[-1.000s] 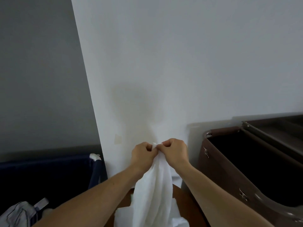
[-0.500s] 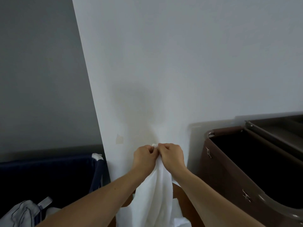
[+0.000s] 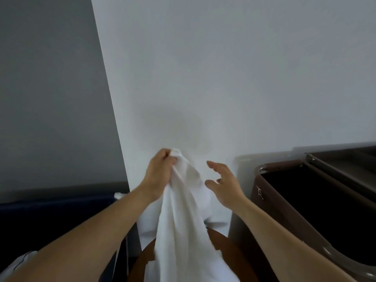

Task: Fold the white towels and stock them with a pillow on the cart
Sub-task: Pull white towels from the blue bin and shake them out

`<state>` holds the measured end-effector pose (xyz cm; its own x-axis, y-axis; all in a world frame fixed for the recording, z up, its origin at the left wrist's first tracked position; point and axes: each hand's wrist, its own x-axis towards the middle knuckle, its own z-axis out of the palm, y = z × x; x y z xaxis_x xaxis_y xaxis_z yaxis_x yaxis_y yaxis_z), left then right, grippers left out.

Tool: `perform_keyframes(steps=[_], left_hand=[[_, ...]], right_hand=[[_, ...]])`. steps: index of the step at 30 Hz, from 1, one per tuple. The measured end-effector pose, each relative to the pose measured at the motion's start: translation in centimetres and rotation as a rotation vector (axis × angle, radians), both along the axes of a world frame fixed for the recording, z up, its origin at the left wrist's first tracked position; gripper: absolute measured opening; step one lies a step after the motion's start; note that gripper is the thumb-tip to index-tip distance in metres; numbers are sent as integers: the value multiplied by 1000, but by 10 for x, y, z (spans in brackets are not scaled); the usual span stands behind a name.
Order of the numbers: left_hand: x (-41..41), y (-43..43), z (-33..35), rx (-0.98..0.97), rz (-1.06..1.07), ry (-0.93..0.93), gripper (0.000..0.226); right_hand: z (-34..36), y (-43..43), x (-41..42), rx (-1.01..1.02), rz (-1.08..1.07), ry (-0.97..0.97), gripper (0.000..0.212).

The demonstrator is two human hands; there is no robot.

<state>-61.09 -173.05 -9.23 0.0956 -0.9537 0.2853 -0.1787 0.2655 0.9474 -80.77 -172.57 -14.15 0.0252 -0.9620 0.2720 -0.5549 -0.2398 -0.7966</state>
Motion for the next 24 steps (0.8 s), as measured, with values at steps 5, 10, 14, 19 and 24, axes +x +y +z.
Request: perform_keyframes(steps=[5,10,14,19,24], left_hand=[[10,-7,52,-38,52,450,23],[16,-11,87,-123,173,680,41],[31,-26,107,-190,274,734,37],[39,-33,101,-175,357,608,29],[53,-40,72,-180,471,269,29]], right_hand=[[-1,-14,-5,16,88,219,57],[-8,-17,-14,35,144,420,57],[-15,-12,-32,129,191,278,63],[-11,-7,-42,174,178,292,23],[-9,-5,-57,205,135,308,25]])
